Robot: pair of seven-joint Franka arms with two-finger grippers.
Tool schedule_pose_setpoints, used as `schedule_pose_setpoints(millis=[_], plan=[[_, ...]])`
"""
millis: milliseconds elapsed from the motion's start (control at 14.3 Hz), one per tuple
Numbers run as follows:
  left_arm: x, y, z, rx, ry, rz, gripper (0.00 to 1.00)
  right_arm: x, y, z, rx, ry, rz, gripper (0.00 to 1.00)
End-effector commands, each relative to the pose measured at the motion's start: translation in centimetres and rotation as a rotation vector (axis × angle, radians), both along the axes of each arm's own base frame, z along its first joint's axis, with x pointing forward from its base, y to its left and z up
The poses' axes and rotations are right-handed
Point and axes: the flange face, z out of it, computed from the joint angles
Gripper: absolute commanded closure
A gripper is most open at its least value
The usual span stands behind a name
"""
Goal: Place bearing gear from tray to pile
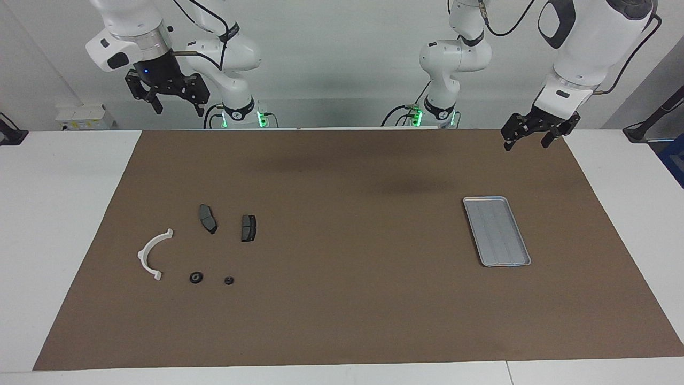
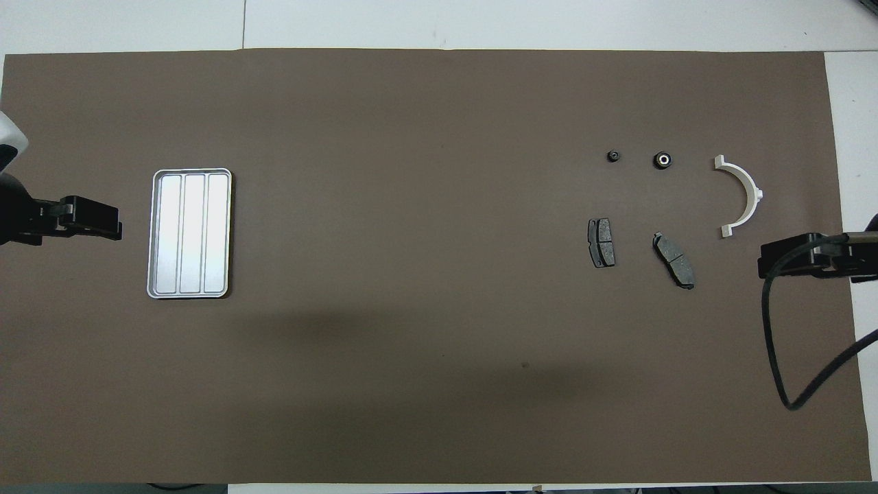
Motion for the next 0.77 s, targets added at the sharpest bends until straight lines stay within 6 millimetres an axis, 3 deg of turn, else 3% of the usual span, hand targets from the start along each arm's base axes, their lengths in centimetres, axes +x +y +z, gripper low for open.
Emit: schedule_pose_setpoints(millis=[0,210,420,699], plan=[[-0.5,-0.1,0.3,-0.010,-0.009,-0.005,0.00,0.1,-0.1,-0.7,0.011,0.012,0.000,0.00],[-0.5,-0.1,0.3,-0.012,-0.009,-0.005,0.00,1.7,0.0,-2.7,0.009,0.053,-0.002,0.00],[-0.5,-0.1,0.3,-0.012,-0.009,-0.005,0.00,0.9,0.0,-1.0,0.009,0.016,-0.001,0.00],[-0.5,-0.1,0.3,-0.012,-0.009,-0.005,0.00,0.6,0.1,-0.8,0.008,0.013,0.001,0.00]])
